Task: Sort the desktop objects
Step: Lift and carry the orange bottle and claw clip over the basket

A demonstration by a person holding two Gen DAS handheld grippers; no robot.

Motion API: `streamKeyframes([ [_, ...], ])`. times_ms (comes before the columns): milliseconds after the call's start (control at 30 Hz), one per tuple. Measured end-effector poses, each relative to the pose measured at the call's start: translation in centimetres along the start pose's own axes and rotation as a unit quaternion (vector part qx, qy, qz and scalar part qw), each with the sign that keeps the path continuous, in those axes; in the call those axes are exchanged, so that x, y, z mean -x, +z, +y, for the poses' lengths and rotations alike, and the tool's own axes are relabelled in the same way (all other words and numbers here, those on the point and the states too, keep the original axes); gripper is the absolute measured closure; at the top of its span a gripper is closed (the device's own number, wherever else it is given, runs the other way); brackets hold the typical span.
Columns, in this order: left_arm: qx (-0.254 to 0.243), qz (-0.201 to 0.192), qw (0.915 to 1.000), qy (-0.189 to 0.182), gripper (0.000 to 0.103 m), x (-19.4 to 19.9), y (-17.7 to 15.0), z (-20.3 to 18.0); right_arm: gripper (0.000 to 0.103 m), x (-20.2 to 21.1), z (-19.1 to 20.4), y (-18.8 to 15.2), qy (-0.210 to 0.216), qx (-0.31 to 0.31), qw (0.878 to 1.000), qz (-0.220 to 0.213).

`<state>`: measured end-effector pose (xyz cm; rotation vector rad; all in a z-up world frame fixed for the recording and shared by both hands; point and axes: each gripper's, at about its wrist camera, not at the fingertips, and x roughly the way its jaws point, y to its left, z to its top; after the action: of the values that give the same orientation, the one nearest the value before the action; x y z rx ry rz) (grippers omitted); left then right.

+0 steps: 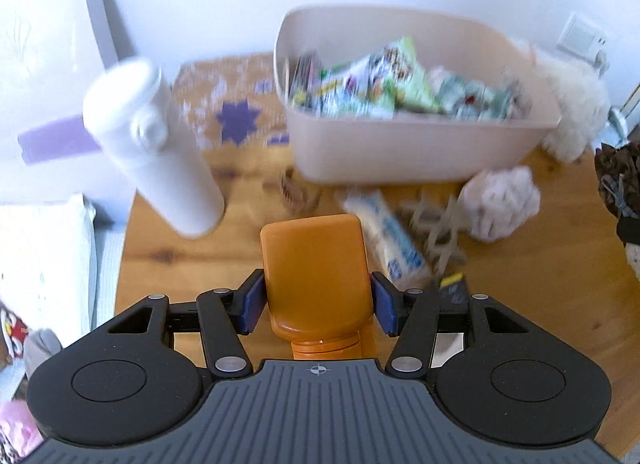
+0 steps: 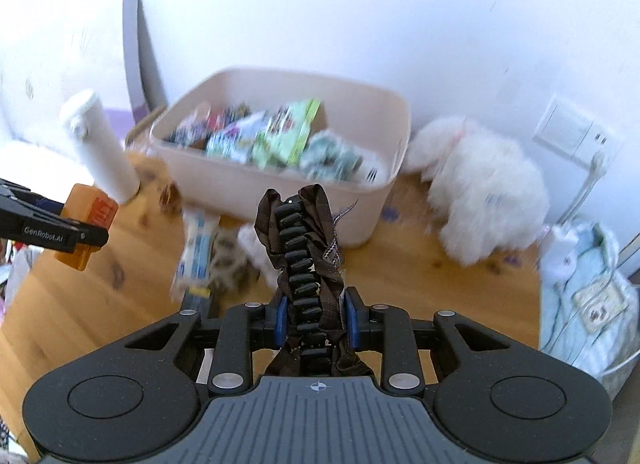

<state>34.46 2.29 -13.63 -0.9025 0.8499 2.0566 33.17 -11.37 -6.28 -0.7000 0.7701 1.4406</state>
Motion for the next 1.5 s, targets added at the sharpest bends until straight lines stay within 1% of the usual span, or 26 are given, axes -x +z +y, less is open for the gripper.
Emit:
streamKeyframes([
  [200, -0.003, -0.032, 0.9994, -0.014, 0.047, 1.6, 3.4, -1.0, 0.076, 1.1, -1.5, 2.9, -0.013, -0.01, 0.999, -0.039],
  [433, -0.012, -0.075, 0.9971, -0.01, 0.047, 2.1, 8.3, -2.4, 0.076, 1.1, -3.1, 6.2, -0.03, -0.022, 0.997, -0.068],
  [600, -0.039, -0.101, 0.9941, 0.012, 0.047, 1.1, 11.5, -4.0, 0.076, -0.1, -4.2, 8.1, -0.029, -0.041, 0.996, -0.074],
  [667, -0.042, -0.104, 0.9934, 0.02, 0.047, 0.4, 12.7, -4.4, 0.076, -0.9, -4.3, 8.8, -0.029, -0.045, 0.996, -0.073],
  [767, -0.051, -0.107, 0.9921, 0.042, 0.047, -1.4, 14.3, -5.2, 0.076, -2.4, -4.5, 10.4, -0.02, -0.055, 0.996, -0.071],
  [900, -0.052, -0.092, 0.9924, 0.064, 0.047, -4.1, 15.4, -5.5, 0.076, -5.0, -4.3, 12.7, -0.011, -0.068, 0.995, -0.071],
  [1067, -0.028, -0.057, 0.9955, 0.071, 0.047, -7.2, 15.9, -4.7, 0.076, -9.2, -3.9, 14.6, -0.007, -0.087, 0.995, -0.05],
  [1100, -0.025, -0.049, 0.9959, 0.072, 0.047, -7.9, 15.9, -4.6, 0.076, -10.1, -3.9, 14.7, -0.011, -0.103, 0.994, -0.045],
  [1300, -0.029, -0.021, 0.9972, 0.066, 0.047, -10.3, 16.0, -4.9, 0.076, -14.4, -3.8, 14.3, -0.017, -0.128, 0.992, -0.005],
  [1400, -0.034, -0.007, 0.9961, 0.081, 0.047, -11.5, 15.8, -4.9, 0.076, -15.8, -3.3, 14.2, -0.022, -0.125, 0.992, 0.012],
  [1500, -0.042, 0.011, 0.9961, 0.077, 0.047, -12.3, 15.4, -5.0, 0.075, -16.6, -2.9, 14.1, -0.028, -0.12, 0.992, 0.023],
])
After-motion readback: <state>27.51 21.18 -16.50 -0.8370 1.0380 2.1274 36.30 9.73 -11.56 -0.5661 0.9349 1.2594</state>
